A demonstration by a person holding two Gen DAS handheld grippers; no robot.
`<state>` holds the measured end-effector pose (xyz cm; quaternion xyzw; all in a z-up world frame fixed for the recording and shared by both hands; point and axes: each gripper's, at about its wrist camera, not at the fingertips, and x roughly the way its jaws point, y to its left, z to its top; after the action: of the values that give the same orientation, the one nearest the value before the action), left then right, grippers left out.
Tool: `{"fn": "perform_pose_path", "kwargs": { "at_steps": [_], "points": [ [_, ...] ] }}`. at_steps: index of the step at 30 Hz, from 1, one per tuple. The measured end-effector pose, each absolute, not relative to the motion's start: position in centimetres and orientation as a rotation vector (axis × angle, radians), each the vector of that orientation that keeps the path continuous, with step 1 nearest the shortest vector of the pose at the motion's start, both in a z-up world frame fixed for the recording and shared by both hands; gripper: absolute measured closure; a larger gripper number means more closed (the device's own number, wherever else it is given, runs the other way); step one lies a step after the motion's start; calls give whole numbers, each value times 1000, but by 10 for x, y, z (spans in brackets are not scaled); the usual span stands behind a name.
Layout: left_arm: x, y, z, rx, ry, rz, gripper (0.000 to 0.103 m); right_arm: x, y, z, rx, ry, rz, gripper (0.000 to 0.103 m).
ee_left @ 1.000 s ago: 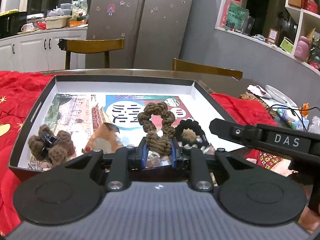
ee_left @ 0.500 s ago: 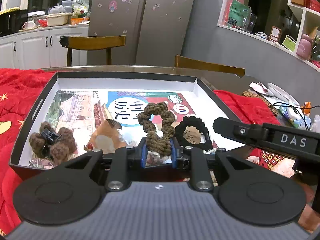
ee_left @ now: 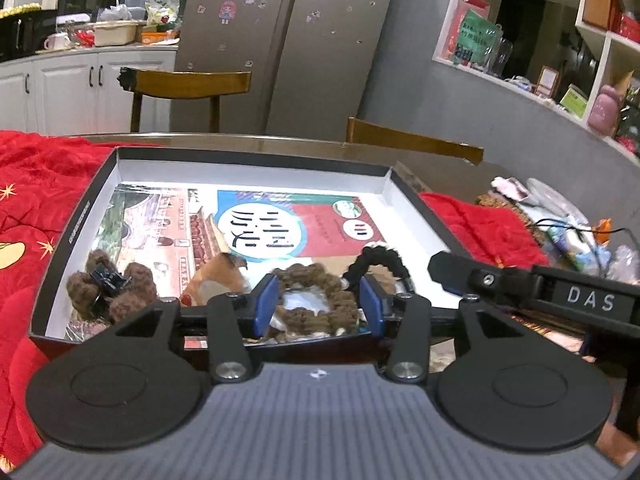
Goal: Organize objects
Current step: 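Move right tool back to the pile and grasp the brown pompom clip with black comb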
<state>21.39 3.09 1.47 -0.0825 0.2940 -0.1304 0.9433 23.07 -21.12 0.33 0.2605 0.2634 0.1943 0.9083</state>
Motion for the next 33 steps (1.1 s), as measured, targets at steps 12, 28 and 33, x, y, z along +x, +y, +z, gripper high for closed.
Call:
{"fn": "perform_pose_path", "kwargs": {
  "at_steps": [12, 28, 33],
  "points": [
    [179, 46, 72, -169, 447, -263, 30, 200, -215, 32, 499, 486, 416, 46],
    [47, 17, 29, -60, 474, -332, 29, 152, -216, 22, 372, 485, 486, 41],
    [54, 8, 5, -82, 541, -340, 29, 151, -213, 18, 373, 516, 514, 41]
  ]
}}
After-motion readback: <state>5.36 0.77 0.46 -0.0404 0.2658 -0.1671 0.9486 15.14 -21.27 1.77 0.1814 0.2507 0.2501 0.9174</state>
